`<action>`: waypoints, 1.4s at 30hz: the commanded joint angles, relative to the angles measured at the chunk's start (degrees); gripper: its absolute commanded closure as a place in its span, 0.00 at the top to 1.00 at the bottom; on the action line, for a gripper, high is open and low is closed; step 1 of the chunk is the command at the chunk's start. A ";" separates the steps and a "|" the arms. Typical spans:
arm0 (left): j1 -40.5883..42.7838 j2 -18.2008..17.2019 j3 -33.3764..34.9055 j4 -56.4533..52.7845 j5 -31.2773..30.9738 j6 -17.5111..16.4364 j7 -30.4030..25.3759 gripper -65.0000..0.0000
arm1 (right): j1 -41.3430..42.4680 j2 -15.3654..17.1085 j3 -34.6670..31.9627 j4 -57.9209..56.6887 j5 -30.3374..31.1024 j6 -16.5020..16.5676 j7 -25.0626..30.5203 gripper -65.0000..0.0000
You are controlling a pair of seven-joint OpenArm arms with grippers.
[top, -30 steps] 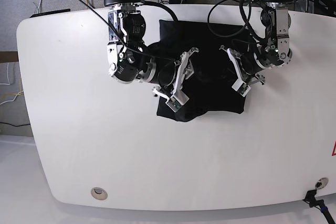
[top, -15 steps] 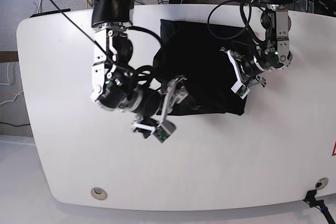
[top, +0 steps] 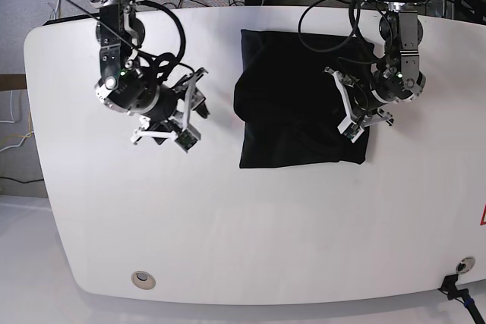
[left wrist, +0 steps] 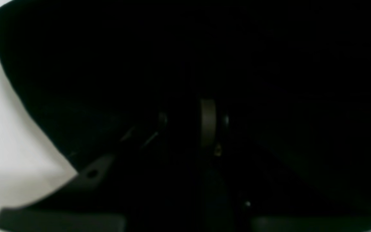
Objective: Fold the T-shirt properly
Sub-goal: 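Fold the held end over toward the left gripper with the right gripper, then grasp the folded bundle with both grippers and rotate it square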
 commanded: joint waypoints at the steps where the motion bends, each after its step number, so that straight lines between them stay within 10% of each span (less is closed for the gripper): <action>1: -0.63 -0.37 -0.10 0.67 -0.14 -0.06 0.14 0.15 | -0.48 -1.78 -0.13 1.96 0.64 0.08 1.20 0.45; 18: -2.04 1.92 -0.37 8.67 -0.23 -0.06 -0.04 0.15 | 0.58 -19.26 -13.85 -2.00 -9.30 -0.19 1.38 0.45; 33: -8.90 -1.60 -15.84 20.54 -0.14 -0.06 -0.13 0.15 | 7.17 -19.26 -14.20 -9.30 -9.38 -0.19 1.55 0.45; 42: 2.97 2.79 -8.19 20.54 -2.69 -0.06 0.23 0.14 | 16.75 -18.83 -9.37 -12.72 -9.03 0.08 1.64 0.45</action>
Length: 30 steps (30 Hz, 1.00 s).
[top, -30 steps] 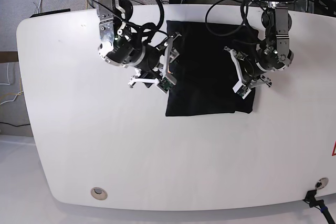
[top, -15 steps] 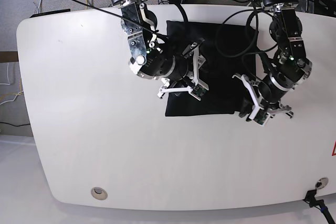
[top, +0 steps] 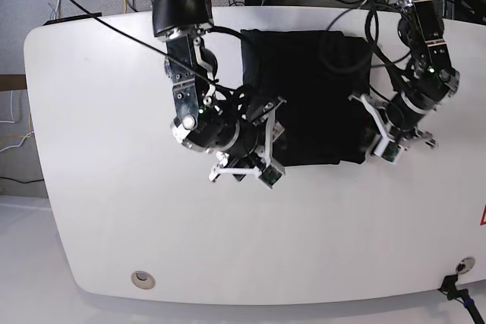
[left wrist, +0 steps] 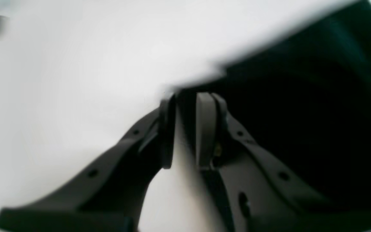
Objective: Fold the T-shirt properly
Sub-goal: 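Grasp the folded bundle with both grippers and rotate it square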
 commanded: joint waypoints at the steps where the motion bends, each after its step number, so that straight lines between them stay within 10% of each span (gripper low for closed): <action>1: 1.08 0.09 1.28 1.11 -1.29 -0.08 -1.76 0.14 | 2.79 -0.63 0.16 -1.56 1.07 0.10 1.80 0.45; 6: 8.20 4.39 2.69 1.11 -1.12 -0.08 -2.03 0.11 | 5.52 -0.89 -0.01 -8.59 1.07 -0.25 9.27 0.41; 11: 11.63 4.83 2.86 0.84 -0.94 -0.08 -2.03 0.00 | 5.17 -0.89 0.08 -16.51 0.63 -0.25 18.24 0.00; 18: 9.34 2.46 4.27 -5.92 -0.68 -0.08 -1.59 0.00 | 1.83 2.98 0.25 -23.89 0.54 -0.34 27.21 0.00; 30: -10.61 -5.28 13.24 -26.85 -0.76 -0.08 -3.08 0.00 | -11.97 10.36 7.64 -10.35 0.54 -0.34 27.03 0.00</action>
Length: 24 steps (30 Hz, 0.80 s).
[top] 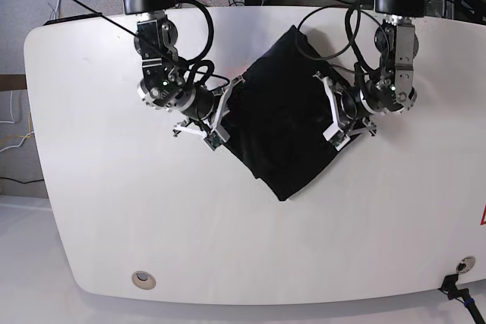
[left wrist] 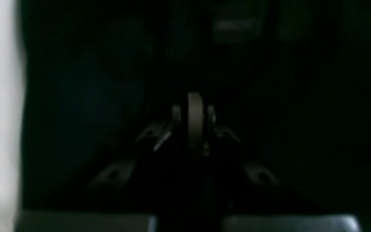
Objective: Fold the T-shirt properly
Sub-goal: 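Grasp the folded bundle with both grippers and rotate it square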
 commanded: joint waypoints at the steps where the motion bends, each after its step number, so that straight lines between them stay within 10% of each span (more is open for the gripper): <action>1: -2.40 -0.82 -0.45 -2.18 1.95 0.97 -0.49 0.00 | -0.75 0.09 0.51 4.15 0.14 0.10 0.43 0.00; 10: -3.02 -0.64 -2.73 9.51 1.77 0.97 -1.63 0.00 | -0.40 0.35 2.62 18.48 0.23 0.10 -6.95 0.00; 16: 6.12 -0.29 -4.58 18.92 1.86 0.97 -1.63 0.00 | 7.69 -4.92 1.31 11.88 0.14 0.10 -8.10 0.00; 24: 11.66 0.59 -4.31 15.67 2.03 0.97 -1.63 0.00 | 11.38 -5.10 -1.07 -8.60 0.06 0.10 5.09 0.00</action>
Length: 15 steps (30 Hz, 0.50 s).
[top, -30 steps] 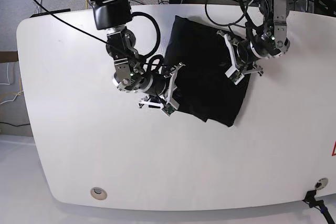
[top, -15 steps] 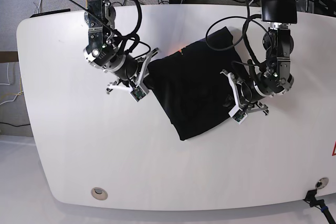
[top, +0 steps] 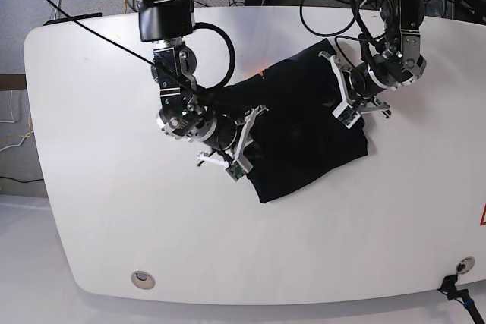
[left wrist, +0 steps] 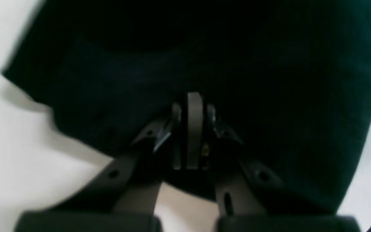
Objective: Fold the T-shirt properly
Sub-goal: 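Grasp the folded bundle with both grippers and rotate it square, then release the folded shirt and lift both grippers away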
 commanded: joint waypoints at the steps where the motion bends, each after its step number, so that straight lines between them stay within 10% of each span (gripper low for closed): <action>1: -0.99 -0.26 -0.05 -2.59 -0.76 -0.01 -1.50 0.00 | 1.09 0.98 0.00 -3.52 0.73 0.08 3.96 0.00; 15: -13.04 -0.79 7.16 -17.27 4.86 -0.01 -5.63 0.00 | -9.20 10.04 0.27 1.76 1.17 -0.01 6.25 0.00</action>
